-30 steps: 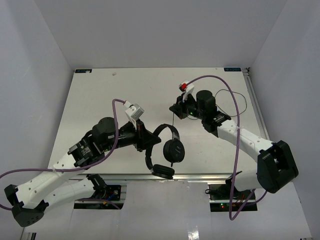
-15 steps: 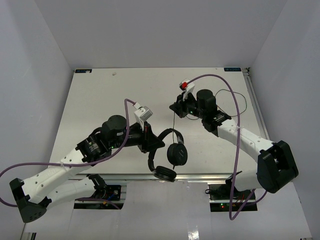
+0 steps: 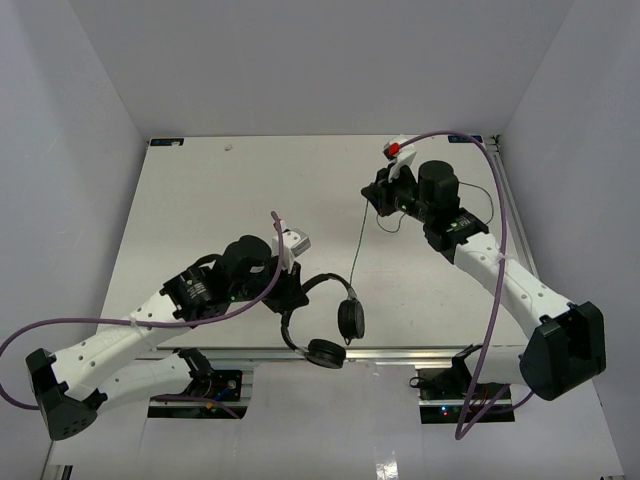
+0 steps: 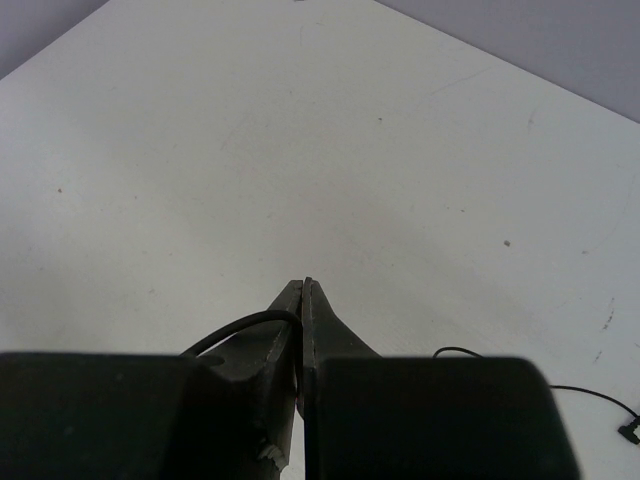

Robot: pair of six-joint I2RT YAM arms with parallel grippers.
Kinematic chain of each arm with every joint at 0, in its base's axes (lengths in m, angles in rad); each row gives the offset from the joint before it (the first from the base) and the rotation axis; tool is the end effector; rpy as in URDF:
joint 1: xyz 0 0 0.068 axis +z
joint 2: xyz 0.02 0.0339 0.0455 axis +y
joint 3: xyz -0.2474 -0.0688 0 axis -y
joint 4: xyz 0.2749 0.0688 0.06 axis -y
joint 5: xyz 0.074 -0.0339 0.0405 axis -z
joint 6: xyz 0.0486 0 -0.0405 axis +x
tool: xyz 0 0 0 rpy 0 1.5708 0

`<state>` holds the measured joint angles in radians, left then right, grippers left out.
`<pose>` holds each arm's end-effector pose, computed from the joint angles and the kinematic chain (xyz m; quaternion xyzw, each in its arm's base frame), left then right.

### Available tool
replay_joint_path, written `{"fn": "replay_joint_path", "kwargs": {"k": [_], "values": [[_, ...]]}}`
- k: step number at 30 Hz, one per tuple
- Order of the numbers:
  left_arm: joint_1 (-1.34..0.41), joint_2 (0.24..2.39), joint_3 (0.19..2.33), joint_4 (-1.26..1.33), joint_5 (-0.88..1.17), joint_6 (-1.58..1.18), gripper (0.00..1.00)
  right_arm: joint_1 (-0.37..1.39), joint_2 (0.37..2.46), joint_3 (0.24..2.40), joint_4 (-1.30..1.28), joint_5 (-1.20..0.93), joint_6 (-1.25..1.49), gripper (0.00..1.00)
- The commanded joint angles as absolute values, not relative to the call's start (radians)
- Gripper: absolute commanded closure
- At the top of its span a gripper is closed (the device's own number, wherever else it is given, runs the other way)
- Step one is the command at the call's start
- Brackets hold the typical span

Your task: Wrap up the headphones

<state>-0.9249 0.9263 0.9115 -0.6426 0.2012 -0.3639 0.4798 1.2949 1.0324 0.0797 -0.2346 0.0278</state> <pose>0.1387 -0.2002 0.2929 0.2898 0.8458 -0.3356 0.2966 0.3078 0.1729 0.3161 -0.2440 0.7272 0.2466 0.5923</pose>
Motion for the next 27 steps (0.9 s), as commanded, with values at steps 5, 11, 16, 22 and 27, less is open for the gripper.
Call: {"fn": "replay_joint_path", "kwargs": {"k": [5,11,16,22,27], "values": [[-0.928,1.037,0.984,-0.793,-0.167,-0.376,1.0,0.472,1.21,1.078,0.008,-0.233,0.005,0.92],[-0.928,1.137,1.005,-0.822,-0.303,-0.4,1.0,0.474,1.181,1.069,-0.032,-0.304,-0.017,0.92],[-0.928,1.238,1.028,-0.847,-0.395,-0.426,1.0,0.477,1.159,1.057,-0.028,-0.316,-0.009,0.92],[-0.928,1.327,1.098,-0.92,-0.518,-0.501,1.0,0.495,1.112,1.02,-0.012,-0.354,0.03,0.92],[-0.928,1.411,1.174,-0.963,-0.593,-0.55,1.0,0.515,1.065,0.99,-0.012,-0.369,0.053,0.92]]}}
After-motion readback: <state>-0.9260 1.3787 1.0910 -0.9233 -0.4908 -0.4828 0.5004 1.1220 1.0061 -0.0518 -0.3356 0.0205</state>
